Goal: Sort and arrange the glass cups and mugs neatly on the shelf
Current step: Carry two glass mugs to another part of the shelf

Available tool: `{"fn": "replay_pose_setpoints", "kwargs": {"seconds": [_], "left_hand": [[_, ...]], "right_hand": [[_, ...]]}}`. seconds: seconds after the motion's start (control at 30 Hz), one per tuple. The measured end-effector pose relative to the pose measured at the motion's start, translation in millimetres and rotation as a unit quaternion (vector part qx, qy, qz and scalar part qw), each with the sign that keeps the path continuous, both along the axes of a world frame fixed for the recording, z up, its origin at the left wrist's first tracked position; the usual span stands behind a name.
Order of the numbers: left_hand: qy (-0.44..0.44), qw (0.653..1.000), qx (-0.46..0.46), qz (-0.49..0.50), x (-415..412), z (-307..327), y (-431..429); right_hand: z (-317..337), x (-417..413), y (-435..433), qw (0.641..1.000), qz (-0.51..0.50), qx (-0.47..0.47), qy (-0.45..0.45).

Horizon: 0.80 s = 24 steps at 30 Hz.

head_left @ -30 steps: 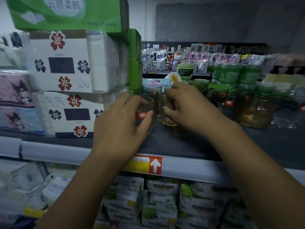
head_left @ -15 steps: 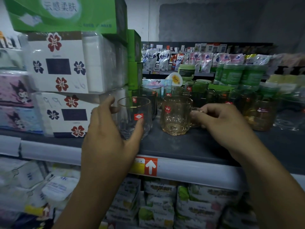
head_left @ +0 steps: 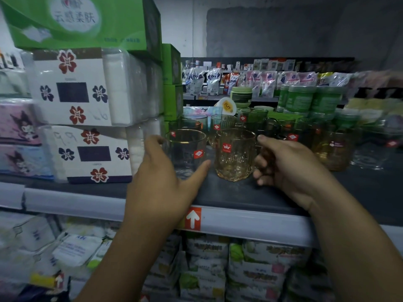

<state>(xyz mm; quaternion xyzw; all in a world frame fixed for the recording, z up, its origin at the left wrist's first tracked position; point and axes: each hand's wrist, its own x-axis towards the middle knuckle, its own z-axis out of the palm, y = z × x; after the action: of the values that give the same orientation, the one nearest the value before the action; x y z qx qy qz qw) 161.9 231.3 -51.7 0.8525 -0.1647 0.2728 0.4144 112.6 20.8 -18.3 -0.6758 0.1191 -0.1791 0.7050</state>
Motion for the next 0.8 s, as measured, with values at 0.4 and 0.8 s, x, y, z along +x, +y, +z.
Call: {"fn": "replay_pose_setpoints", "kwargs": {"seconds": [0.4, 0.8], "left_hand": [[0.038, 0.993, -0.059, -0.099, 29, 7, -2], [0.062, 0.921, -0.215, -0.318, -51, 33, -63]], "right_hand": [[4, -11, 4, 0.995, -0.026, 0.092, -0.022], [14, -125, -42, 0.98, -0.113, 0.112, -0.117]]}}
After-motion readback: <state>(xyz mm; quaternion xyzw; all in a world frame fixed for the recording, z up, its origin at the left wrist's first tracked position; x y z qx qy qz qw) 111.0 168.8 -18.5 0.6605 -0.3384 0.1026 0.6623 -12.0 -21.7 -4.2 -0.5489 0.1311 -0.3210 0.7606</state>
